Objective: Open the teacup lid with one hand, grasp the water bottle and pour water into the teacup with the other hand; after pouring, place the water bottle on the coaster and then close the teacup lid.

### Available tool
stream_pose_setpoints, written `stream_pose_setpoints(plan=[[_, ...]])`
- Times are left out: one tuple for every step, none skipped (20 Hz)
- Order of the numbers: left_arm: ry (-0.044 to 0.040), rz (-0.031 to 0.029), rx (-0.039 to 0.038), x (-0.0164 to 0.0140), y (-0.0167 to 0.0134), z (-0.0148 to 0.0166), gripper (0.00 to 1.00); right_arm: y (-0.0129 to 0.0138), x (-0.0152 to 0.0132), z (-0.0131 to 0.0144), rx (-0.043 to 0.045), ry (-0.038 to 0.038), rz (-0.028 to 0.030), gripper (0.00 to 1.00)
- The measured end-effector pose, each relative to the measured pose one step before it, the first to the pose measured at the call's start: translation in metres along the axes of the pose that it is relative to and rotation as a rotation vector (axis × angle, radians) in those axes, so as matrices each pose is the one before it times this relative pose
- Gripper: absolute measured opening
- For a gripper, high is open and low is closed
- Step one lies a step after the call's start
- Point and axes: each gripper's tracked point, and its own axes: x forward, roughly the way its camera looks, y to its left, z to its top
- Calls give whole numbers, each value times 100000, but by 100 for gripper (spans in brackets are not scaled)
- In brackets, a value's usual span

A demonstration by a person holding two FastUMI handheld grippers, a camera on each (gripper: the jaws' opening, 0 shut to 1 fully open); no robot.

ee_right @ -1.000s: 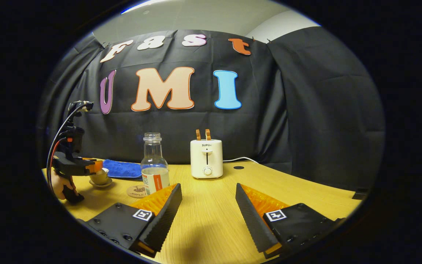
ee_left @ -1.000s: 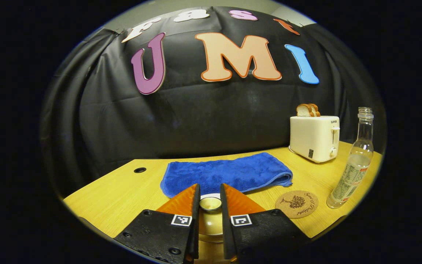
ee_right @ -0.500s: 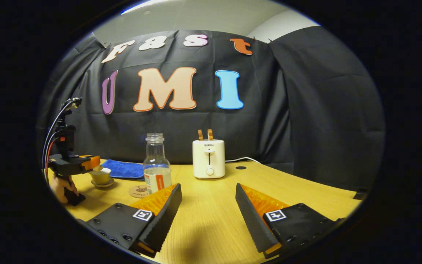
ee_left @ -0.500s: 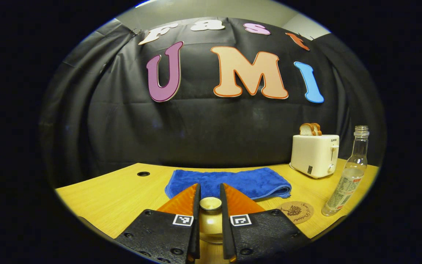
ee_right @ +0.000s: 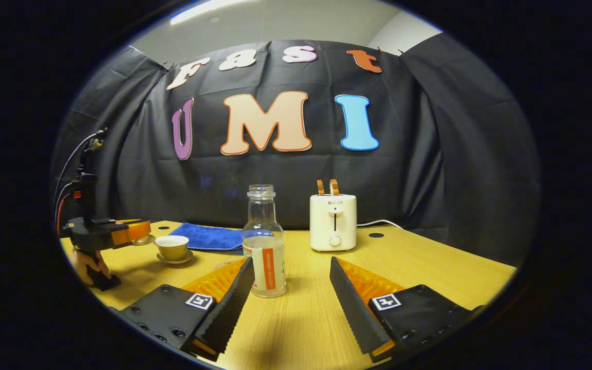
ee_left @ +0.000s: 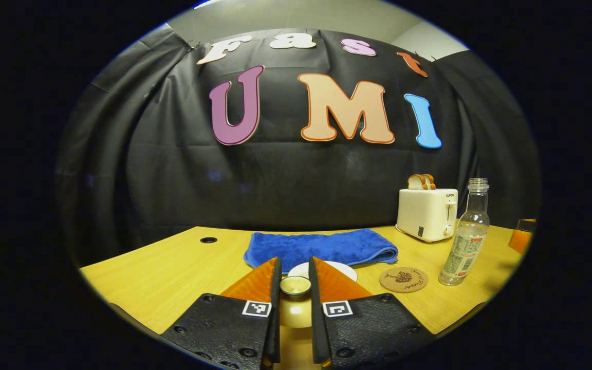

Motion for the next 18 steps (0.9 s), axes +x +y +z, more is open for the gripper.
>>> stream_pose_setpoints(plan=[[-216, -187, -44, -900, 514, 21, 22, 511, 492, -130, 20, 55, 509, 92], [-106, 685, 247, -957, 767, 106, 20, 456, 508, -3, 9, -20, 209, 95], [-105, 230, -119, -937, 691, -62, 22, 404, 342, -88, 49, 142, -51, 95], [-125, -226, 185, -999, 488, 155, 22, 336, 560, 20, -66, -73, -317, 95], [35, -738, -115, -857, 312, -154, 22, 162, 459, -53, 25, -22, -472, 95], [-347, -858, 182, -908, 218, 129, 22, 164, 585, -20, -44, -5, -537, 92], [-32, 194, -92, -719, 320, -31, 22, 312, 459, -133, 31, 100, -329, 95], [-134, 229, 106, -608, 354, 54, 21, 306, 459, 26, 2, 51, -136, 92], [-19, 92, 0, -444, 147, -23, 21, 248, 464, -38, 57, -1, -392, 92], [30, 151, 12, -234, 157, -20, 21, 168, 484, -5, -91, 37, -403, 92], [12, -77, -22, -194, -10, -15, 21, 288, 386, -34, 65, 103, 7, 92], [-31, 185, 1, -102, 59, 37, 21, 197, 446, -48, -43, 36, -92, 95], [313, 303, 32, 31, 51, -82, 22, 86, 389, -57, 44, -40, -400, 95], [-158, 135, -81, 70, 93, -105, 21, 114, 410, 80, -38, -156, -444, 95], [62, -6, 78, -64, -31, 17, 22, 35, 493, -68, 13, -36, -345, 91], [-15, 21, -51, -18, 36, 43, 22, 143, 446, 20, -9, -82, -118, 92], [-63, -49, 57, 8, 0, -7, 22, 164, 439, -74, -2, 39, -82, 95], [52, 28, -25, 0, -8, 19, 22, 104, 464, -7, 50, 103, -73, 95]])
